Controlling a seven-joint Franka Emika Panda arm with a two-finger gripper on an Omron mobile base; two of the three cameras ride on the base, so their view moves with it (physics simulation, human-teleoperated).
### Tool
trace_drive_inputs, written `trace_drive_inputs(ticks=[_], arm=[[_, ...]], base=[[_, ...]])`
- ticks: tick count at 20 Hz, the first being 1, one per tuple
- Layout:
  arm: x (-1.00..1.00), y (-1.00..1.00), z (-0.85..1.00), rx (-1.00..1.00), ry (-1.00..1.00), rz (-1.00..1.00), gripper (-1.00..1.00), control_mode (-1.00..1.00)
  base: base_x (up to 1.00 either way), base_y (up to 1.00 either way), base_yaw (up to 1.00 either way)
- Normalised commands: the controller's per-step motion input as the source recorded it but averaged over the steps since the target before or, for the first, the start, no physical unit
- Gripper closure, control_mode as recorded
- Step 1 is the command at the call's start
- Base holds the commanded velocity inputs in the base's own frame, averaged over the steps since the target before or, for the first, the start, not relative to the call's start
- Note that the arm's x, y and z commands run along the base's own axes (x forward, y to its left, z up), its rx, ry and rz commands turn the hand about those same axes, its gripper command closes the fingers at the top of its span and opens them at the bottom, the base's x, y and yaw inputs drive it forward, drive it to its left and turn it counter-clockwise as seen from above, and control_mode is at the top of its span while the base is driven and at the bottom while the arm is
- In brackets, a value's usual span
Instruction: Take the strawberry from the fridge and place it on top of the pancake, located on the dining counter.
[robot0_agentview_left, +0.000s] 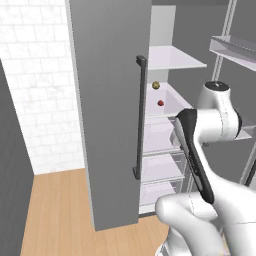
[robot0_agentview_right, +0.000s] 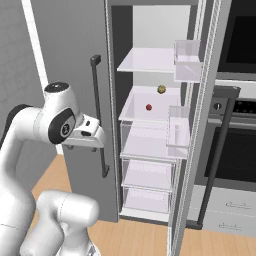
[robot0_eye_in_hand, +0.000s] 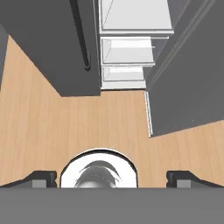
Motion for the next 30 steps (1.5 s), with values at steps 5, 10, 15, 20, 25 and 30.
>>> trace_drive_inputs(ticks=[5, 10, 15, 20, 25, 30], arm=[[-0.12, 0.3, -0.4, 0.12, -0.14, 0.0, -1.0, -1.0], [0.0, -0.04, -0.1, 0.02, 0.0, -0.01, -1.0, -1.0], [0.0, 0.0, 0.0, 0.0, 0.0, -0.01, -1.0, -1.0], [-0.06, -0.01, 0.0, 0.0, -0.07, -0.14, -1.0, 1.0], [0.0, 0.0, 0.0, 0.0, 0.0, 0.0, -1.0, 1.0], [0.0, 0.0, 0.0, 0.0, 0.0, 0.0, -1.0, 1.0]], base=[[0.0, 0.0, 0.0], [0.0, 0.0, 0.0], [0.0, 0.0, 0.0], [-0.01, -0.02, -0.05], [-0.07, -0.31, -0.35], [0.08, -0.09, -0.33]])
